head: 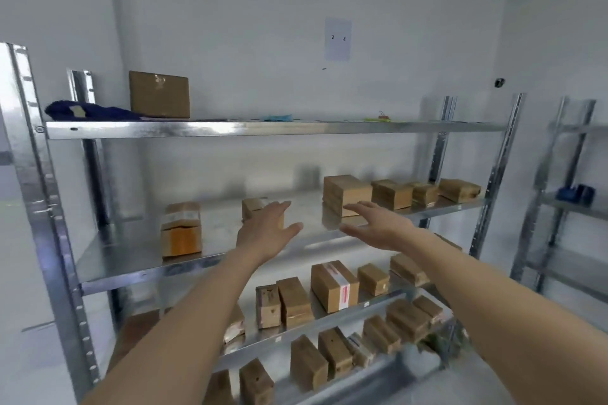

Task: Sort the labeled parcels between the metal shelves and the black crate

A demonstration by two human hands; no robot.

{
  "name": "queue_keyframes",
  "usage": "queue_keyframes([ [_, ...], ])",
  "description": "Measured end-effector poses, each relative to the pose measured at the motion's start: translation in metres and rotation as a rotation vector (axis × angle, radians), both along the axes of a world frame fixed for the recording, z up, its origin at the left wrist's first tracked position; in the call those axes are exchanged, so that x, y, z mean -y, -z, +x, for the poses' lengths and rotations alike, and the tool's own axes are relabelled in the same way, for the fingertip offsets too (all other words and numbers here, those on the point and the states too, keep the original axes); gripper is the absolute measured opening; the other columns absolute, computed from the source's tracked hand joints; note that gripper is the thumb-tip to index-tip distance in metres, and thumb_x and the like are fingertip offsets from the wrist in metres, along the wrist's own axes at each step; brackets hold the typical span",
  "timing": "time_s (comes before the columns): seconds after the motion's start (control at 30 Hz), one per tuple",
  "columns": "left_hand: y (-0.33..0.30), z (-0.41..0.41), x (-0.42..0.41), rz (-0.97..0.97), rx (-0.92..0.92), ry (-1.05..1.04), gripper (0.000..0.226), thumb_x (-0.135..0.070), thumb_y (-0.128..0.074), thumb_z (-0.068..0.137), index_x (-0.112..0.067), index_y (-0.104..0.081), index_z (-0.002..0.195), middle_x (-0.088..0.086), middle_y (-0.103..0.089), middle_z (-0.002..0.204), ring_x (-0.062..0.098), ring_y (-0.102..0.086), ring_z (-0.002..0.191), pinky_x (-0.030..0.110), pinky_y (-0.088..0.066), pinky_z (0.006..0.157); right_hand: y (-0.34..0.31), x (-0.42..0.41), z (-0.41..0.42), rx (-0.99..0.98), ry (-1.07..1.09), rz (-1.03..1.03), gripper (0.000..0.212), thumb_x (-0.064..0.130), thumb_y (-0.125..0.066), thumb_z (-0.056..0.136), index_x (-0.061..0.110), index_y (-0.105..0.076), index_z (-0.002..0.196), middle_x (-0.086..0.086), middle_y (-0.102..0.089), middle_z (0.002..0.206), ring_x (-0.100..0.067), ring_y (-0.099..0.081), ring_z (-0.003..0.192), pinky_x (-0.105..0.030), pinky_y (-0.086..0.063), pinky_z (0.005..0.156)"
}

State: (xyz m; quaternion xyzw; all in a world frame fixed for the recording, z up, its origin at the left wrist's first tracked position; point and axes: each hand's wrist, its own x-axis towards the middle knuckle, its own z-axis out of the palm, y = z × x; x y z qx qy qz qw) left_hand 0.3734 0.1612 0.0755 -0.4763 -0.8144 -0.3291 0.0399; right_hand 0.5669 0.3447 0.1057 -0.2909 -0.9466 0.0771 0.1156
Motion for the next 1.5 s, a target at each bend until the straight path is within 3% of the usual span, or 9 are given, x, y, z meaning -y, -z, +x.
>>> queue_keyframes([
  [0.23, 0.002, 0.04, -0.126, 0.042, 0.031, 0.004, 0.068, -0.062, -0.049, 0.093, -0.035, -0.031, 0.153, -0.006, -0.03, 0.16, 0.02, -0.031, 0.146, 0.042, -0.032, 0.115, -0.004, -0.126, 0.045, -0.015, 0.035, -0.016, 0.071, 0.069, -0.048, 0.096, 0.042, -0.027, 0.157, 0.004, -0.024, 0.168, -0.025, -0.037, 0.149, -0.051, -0.038, 0.117],
  [0.43, 0.007, 0.04, -0.207, 0.012, 0.043, -0.021, 0.069, -0.061, -0.049, 0.094, -0.035, -0.028, 0.154, -0.008, -0.03, 0.16, 0.02, -0.032, 0.145, 0.04, -0.035, 0.112, 0.004, -0.206, 0.036, -0.002, -0.001, -0.031, 0.071, 0.067, -0.048, 0.097, 0.039, -0.025, 0.159, 0.002, -0.025, 0.168, -0.026, -0.035, 0.149, -0.053, -0.037, 0.118],
  [0.8, 0.022, -0.048, -0.357, 0.035, 0.058, -0.07, 0.069, -0.061, -0.049, 0.094, -0.034, -0.027, 0.155, -0.008, -0.03, 0.16, 0.017, -0.033, 0.144, 0.033, -0.035, 0.106, 0.013, -0.369, -0.065, 0.099, -0.044, -0.087, 0.079, 0.071, -0.05, 0.094, 0.04, -0.021, 0.16, 0.003, -0.023, 0.169, -0.026, -0.028, 0.153, -0.05, -0.027, 0.123],
  [1.03, 0.025, -0.107, -0.433, 0.027, 0.115, -0.101, 0.072, -0.065, -0.048, 0.093, -0.035, -0.026, 0.155, -0.009, -0.03, 0.159, 0.016, -0.033, 0.144, 0.033, -0.033, 0.108, 0.001, -0.442, -0.131, 0.009, -0.104, -0.038, 0.07, 0.068, -0.05, 0.095, 0.044, -0.028, 0.157, 0.006, -0.037, 0.162, -0.02, -0.04, 0.145, -0.046, -0.037, 0.116],
  [1.13, 0.034, -0.119, -0.459, 0.001, 0.122, -0.104, 0.072, -0.065, -0.047, 0.093, -0.035, -0.026, 0.155, -0.008, -0.029, 0.16, 0.016, -0.031, 0.145, 0.035, -0.032, 0.111, 0.008, -0.464, -0.152, -0.007, -0.138, -0.002, 0.066, 0.065, -0.05, 0.096, 0.044, -0.03, 0.156, 0.006, -0.032, 0.165, -0.02, -0.043, 0.142, -0.041, -0.038, 0.113],
  [1.33, 0.049, -0.14, -0.499, -0.019, 0.134, -0.178, 0.072, -0.068, -0.047, 0.091, -0.038, -0.028, 0.154, -0.006, -0.032, 0.159, 0.019, -0.032, 0.145, 0.038, -0.031, 0.112, 0.029, -0.507, -0.189, 0.003, -0.194, -0.094, 0.066, 0.06, -0.05, 0.099, 0.041, -0.028, 0.159, 0.002, -0.019, 0.17, -0.021, -0.029, 0.152, -0.043, -0.028, 0.121],
  [1.5, 0.056, -0.149, -0.525, -0.034, 0.162, -0.22, 0.065, -0.063, -0.05, 0.093, -0.041, -0.031, 0.152, -0.006, -0.042, 0.154, 0.019, -0.038, 0.141, 0.037, -0.034, 0.109, 0.049, -0.539, -0.216, -0.06, -0.292, -0.234, 0.067, 0.055, -0.053, 0.1, 0.033, -0.031, 0.159, 0.0, -0.023, 0.169, -0.017, -0.023, 0.155, -0.038, -0.026, 0.122],
])
